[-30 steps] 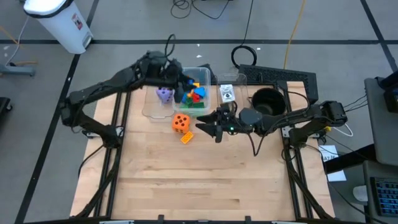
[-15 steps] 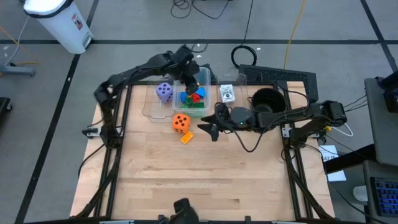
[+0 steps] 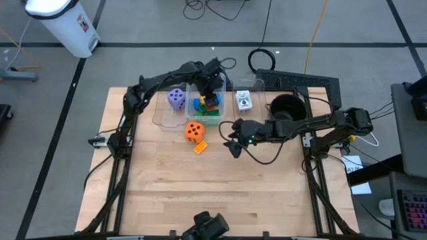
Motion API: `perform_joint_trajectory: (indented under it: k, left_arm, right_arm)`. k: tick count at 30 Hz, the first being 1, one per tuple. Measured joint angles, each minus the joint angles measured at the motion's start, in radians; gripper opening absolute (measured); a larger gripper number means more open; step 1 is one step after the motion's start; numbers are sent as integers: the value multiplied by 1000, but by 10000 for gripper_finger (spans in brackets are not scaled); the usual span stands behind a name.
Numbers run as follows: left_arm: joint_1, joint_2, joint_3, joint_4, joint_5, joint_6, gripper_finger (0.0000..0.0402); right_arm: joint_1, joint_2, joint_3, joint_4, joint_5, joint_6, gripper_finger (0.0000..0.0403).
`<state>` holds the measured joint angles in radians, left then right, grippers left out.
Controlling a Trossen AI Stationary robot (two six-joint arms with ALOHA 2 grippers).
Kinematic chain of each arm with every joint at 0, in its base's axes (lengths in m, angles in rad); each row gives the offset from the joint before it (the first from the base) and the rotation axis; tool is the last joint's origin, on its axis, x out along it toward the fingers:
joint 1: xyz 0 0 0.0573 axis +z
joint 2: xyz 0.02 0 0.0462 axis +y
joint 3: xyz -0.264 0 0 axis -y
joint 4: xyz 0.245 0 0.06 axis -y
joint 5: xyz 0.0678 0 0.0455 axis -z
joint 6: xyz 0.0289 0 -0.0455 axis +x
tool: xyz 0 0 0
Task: Pick & Place Toys
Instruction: Put the blue four stud game piece into the middle transparent bin, then put the orange die into the left transparent bin
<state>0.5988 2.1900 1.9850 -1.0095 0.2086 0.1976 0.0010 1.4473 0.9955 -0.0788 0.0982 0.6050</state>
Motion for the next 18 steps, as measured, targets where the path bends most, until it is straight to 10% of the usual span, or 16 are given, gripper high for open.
perform_joint_trajectory:
  k: [18]
  left_arm:
    - [-37,57,0,-64,-55,-25,198]
  right_arm:
    - [0,-6,0,-98,1,-42,227]
